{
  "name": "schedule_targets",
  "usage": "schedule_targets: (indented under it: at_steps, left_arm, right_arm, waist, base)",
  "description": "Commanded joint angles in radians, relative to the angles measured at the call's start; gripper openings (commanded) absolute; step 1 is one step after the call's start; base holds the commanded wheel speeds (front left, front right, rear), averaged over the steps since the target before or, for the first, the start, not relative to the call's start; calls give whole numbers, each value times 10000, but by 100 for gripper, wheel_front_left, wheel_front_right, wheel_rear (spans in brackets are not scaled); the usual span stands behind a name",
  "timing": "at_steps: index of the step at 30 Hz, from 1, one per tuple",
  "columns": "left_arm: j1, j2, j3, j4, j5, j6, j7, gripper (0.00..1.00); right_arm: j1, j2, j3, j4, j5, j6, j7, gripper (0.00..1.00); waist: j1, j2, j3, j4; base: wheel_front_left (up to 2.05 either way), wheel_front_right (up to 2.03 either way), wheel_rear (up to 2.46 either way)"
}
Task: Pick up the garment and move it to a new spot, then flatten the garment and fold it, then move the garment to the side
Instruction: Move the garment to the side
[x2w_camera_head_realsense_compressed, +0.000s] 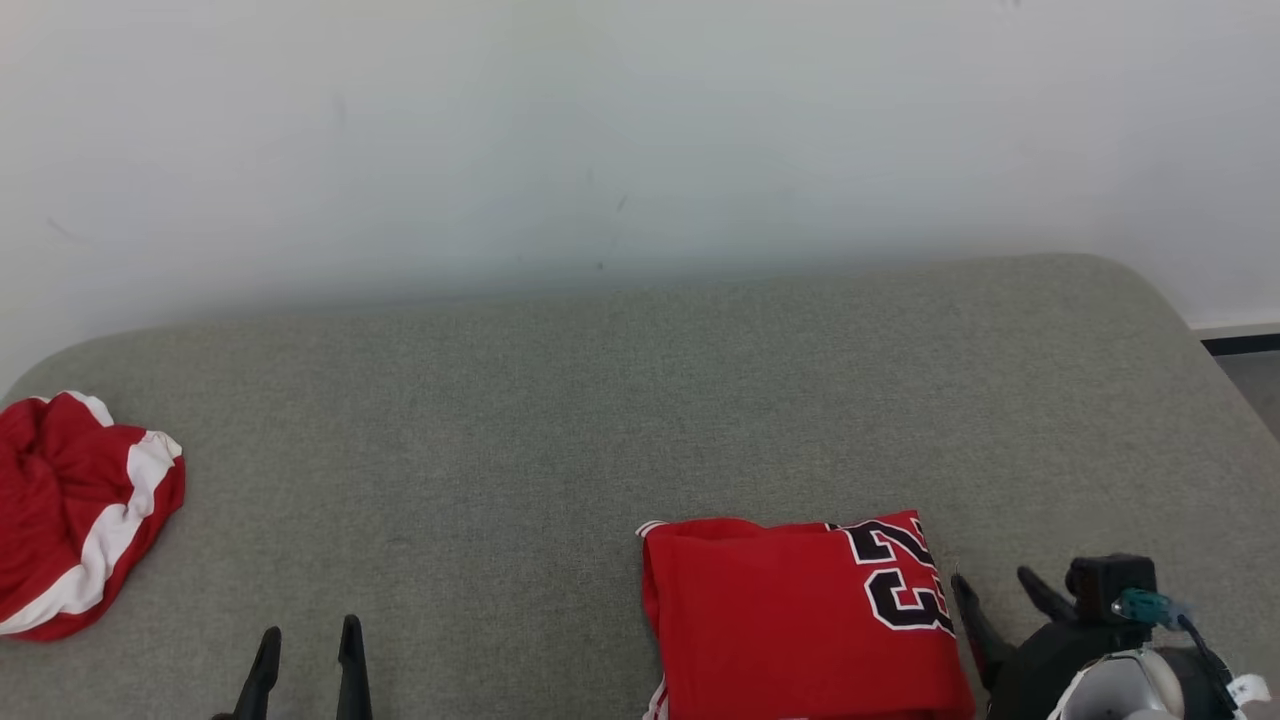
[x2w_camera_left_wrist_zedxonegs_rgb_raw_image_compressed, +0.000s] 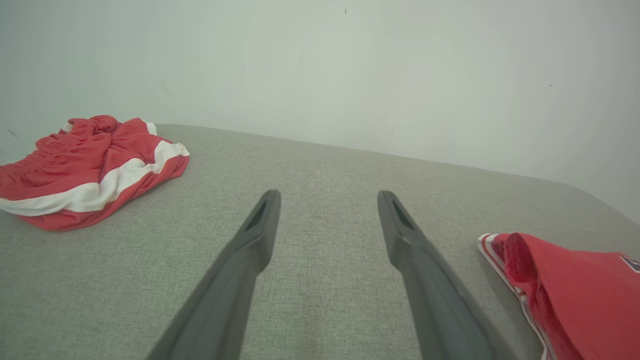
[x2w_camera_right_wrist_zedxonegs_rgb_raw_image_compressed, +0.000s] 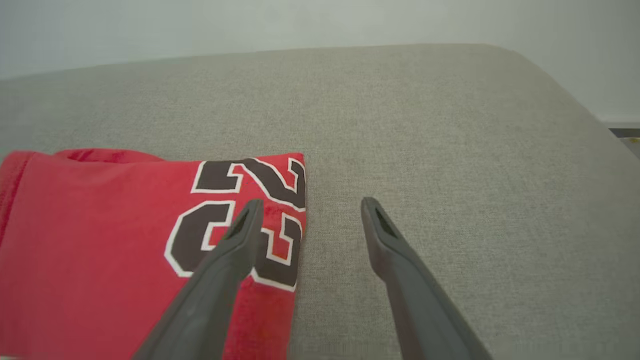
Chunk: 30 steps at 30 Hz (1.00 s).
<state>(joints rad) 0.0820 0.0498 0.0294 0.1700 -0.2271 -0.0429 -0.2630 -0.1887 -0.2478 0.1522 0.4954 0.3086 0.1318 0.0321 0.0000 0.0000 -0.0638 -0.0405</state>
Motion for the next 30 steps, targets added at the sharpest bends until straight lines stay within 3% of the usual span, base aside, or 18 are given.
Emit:
schedule_targets:
  at_steps: [1,22,23,24,25,30]
  left_arm:
    - [-88,11,-36,-83,-8,59,-20,100]
    - [-439,12,-211,-237,4,-77,-20,100]
    - [-456,11,-205,-239,23,-87,-20,100]
    - [-473,12,-196,-249,39,-102,-20,100]
    - [-493,11,-184,-263,64,-122,-20,100]
    - [-654,11,-11,-448,152,-146,-20,100]
  right_arm:
    - [-71,-29,119,225,221,-26,504,100]
    - [-1244,-177,1452,2077,1924,-27,3330,100]
    - [-1358,-229,1567,2128,1935,-27,3396,74]
    - [-1491,-281,1673,2167,1963,-27,3434,32]
    - [-1627,-349,1780,2190,1989,-27,3465,0]
    - [-2620,-877,2442,2033,1832,-28,3419,0]
  waist:
    - [0,0,158,96]
    - [0,0,1028,445]
    - [0,0,1060,447]
    - [0,0,1101,446]
    - [0,0,1147,441]
    - [0,0,1461,260]
  base:
    - [0,0,0]
    - [0,0,0]
    - [0,0,0]
    - [0,0,0]
    - [0,0,0]
    - [0,0,0]
